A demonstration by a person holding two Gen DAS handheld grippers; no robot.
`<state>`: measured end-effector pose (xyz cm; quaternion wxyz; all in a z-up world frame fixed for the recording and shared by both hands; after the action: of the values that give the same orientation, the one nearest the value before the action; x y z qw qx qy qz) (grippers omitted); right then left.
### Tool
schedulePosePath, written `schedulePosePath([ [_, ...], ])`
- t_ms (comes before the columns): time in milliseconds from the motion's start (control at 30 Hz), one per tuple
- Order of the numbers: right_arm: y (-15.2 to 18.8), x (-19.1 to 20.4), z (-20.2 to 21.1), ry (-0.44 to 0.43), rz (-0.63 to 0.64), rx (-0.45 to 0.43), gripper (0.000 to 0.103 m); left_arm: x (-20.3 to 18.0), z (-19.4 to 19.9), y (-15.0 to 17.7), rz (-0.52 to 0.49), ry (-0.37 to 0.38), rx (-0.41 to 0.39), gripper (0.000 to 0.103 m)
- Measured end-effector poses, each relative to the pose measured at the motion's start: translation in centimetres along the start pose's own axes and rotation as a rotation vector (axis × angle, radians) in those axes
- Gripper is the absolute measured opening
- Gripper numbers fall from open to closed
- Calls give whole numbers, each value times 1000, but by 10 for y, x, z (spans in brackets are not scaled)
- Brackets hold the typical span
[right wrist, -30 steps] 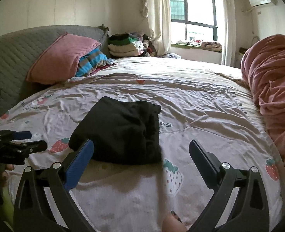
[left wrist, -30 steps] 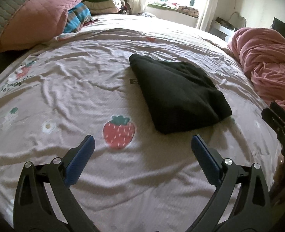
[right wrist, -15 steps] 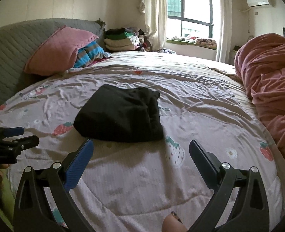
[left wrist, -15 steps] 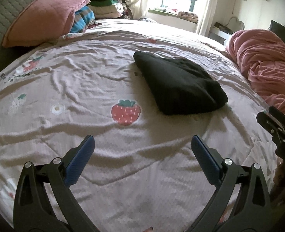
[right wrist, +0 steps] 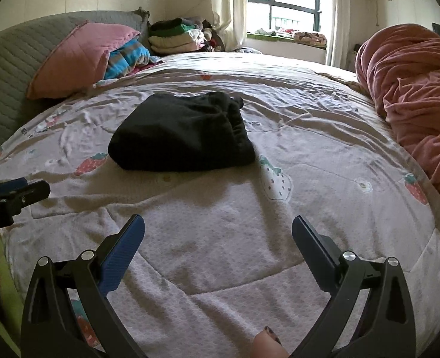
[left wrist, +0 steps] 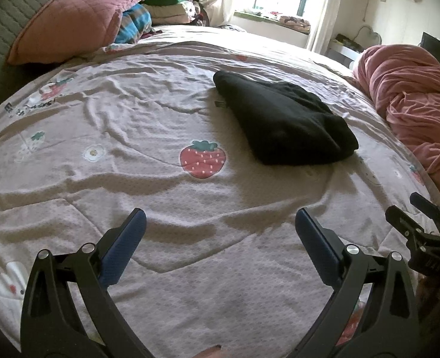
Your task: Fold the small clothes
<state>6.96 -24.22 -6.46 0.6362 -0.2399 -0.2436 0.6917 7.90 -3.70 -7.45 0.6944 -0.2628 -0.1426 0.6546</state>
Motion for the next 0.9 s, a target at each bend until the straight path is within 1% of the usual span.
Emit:
schedulePosePath([
  [533, -4, 0, 4, 5, 4, -18, 99, 5, 1, 1, 4, -17, 0, 93],
  [900, -2, 2, 3, 1, 6, -11, 98, 7, 1, 1, 2, -33, 0, 94],
])
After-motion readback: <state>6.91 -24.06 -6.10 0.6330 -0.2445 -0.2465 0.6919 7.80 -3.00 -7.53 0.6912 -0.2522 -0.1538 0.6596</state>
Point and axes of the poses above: each gripper's, at about its wrist camera, not at the fingertips, and z roughly against the way its jaws point, x to its left, y to its underside, the point moved 7 cm from there along -z, roughly the way its jaws point, and after that the axes turned 11 degrees about x, right-handed, at the moved point
